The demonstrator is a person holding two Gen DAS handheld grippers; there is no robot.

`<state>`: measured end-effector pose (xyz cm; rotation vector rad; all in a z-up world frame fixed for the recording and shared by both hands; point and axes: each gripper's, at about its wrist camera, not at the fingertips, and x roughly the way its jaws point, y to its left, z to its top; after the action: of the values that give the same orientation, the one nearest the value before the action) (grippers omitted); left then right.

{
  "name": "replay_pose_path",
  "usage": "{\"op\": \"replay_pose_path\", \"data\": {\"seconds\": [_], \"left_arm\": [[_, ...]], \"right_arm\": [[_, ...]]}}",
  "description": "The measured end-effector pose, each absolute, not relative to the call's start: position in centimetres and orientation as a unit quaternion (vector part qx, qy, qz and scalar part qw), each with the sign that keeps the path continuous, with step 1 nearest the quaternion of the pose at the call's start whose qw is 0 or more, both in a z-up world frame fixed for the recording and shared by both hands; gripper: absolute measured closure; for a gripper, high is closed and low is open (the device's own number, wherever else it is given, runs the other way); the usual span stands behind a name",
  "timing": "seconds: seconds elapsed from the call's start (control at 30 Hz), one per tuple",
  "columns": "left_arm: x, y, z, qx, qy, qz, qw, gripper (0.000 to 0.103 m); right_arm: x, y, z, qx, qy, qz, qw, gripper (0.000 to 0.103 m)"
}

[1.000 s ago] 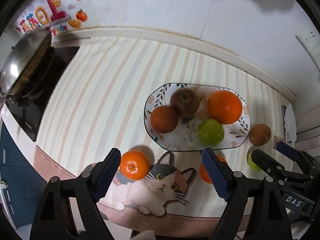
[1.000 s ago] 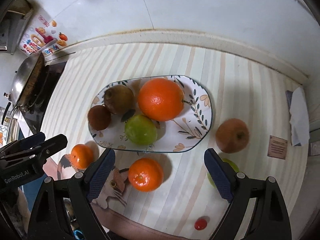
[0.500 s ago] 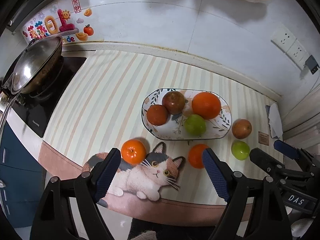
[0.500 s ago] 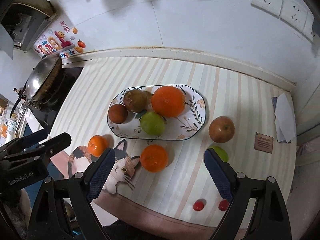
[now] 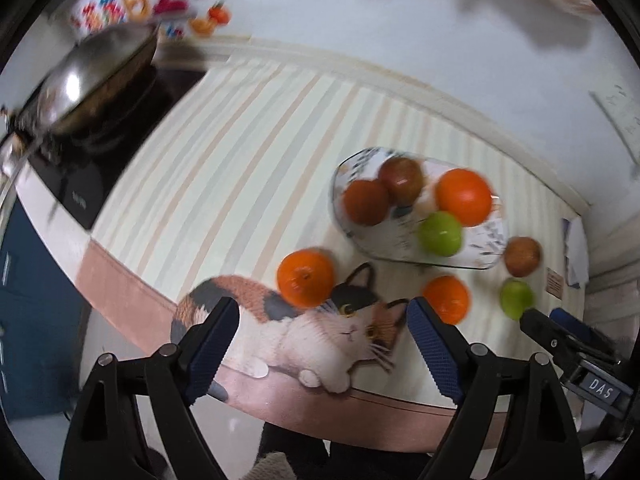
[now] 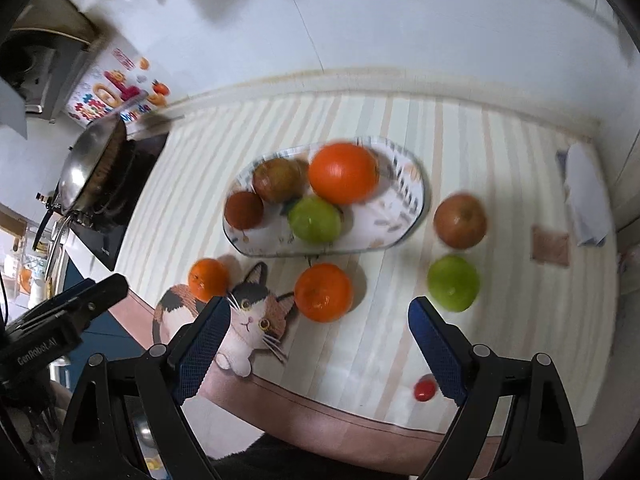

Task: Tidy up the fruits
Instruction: 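Grasp the tangerine by the cat print with the left tool while the right tool grasps an orange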

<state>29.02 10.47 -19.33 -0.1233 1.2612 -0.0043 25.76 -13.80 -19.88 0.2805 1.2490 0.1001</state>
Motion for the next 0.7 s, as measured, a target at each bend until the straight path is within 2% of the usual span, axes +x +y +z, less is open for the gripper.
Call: {"op": "replay_pose_path", "data": {"seconds": [0.13,0.57,0.63,0.67,0.7], "left_arm": [[30.5,11.8,-23.1,-0.090,0.622,0.004,0.778,0.017],[36.0,10.3,-31.8,-0.046,0.691,0.014,0.721,0.017],[36.3,10.2,-32.7,-0.045,0.695,0.014,0.718,0.022],[36.3,10.2,-33.0,-0.044,0.695,0.014,0.717,0.033],[36.3,10.2,-33.3,-0.042,0.696,0.014,0.716,0.040]], "right_arm": [[26.8,-13.3,-24.1,0.125,0.600,0.033,0.789,0.010],[29.7,-11.3,-33.7,0.142,0.665,0.019,0.733,0.010],[29.9,-11.3,-34.5,0.149,0.669,0.019,0.728,0.010],[30.0,-11.3,-35.0,0.152,0.671,0.016,0.726,0.011],[30.1,-11.3,-35.2,0.155,0.670,0.016,0.726,0.011]]}}
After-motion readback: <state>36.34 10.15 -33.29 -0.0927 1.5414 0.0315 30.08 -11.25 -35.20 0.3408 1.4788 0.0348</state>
